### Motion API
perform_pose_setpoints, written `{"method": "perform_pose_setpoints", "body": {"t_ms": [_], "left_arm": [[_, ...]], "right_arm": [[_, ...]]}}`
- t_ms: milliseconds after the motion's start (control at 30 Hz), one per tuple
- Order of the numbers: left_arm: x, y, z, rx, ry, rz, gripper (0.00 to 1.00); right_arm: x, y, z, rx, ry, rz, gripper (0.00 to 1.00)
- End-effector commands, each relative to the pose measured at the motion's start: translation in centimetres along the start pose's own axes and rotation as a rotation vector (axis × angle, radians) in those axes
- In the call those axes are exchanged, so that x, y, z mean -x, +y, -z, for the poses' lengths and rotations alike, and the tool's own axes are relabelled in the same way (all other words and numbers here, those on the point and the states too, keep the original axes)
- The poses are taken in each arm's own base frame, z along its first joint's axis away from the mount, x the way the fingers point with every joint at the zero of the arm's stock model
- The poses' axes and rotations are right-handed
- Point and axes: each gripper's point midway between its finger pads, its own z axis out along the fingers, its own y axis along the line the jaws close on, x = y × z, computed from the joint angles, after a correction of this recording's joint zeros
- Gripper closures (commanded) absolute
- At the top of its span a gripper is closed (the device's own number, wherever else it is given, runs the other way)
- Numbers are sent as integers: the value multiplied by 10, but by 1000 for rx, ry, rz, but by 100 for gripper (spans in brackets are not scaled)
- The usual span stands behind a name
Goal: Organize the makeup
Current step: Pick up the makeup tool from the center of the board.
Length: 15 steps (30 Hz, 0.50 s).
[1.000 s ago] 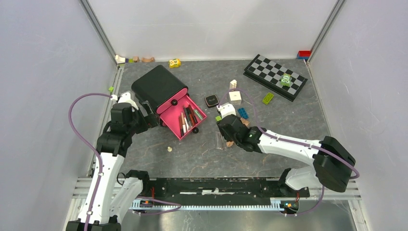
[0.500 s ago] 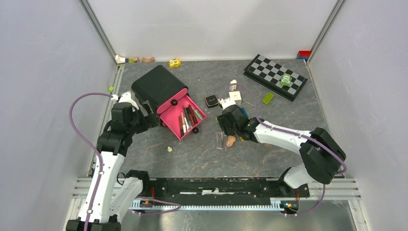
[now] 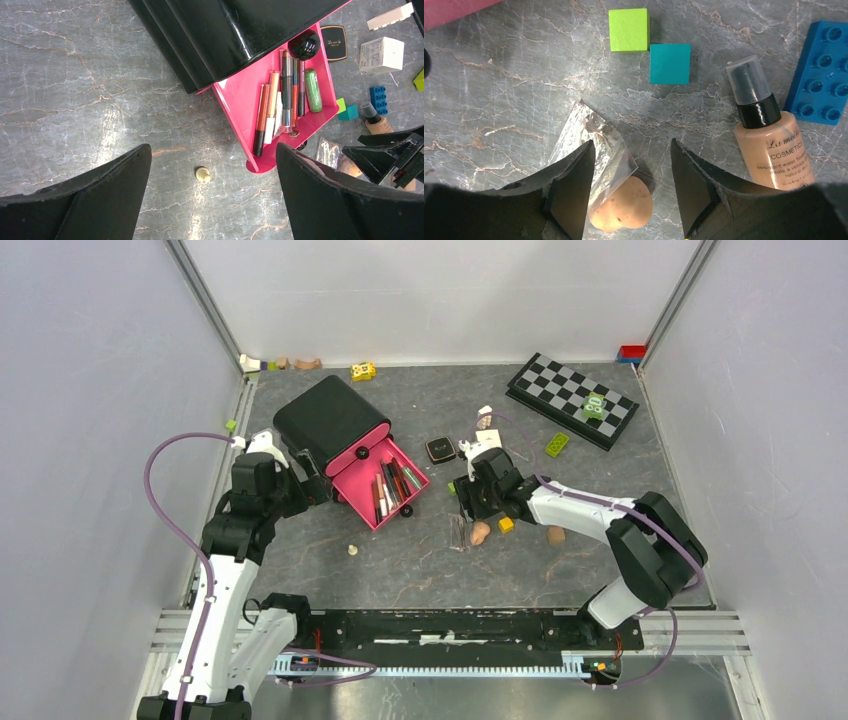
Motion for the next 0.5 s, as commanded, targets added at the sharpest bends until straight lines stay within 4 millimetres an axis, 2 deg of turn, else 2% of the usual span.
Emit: {"method": "perform_pose_setpoints", "body": {"t_ms": [0,200,467], "left_arm": [[6,-6,1,-26,-20,-15,0],[5,-5,0,-25,-17,-15,0],[5,-5,-1,-23,-13,-16,0]], "right_arm": [[1,9,-7,67,1,9,37],[-11,16,-12,125,29,6,42],[-14,26,-11,184,35,10,59]]}}
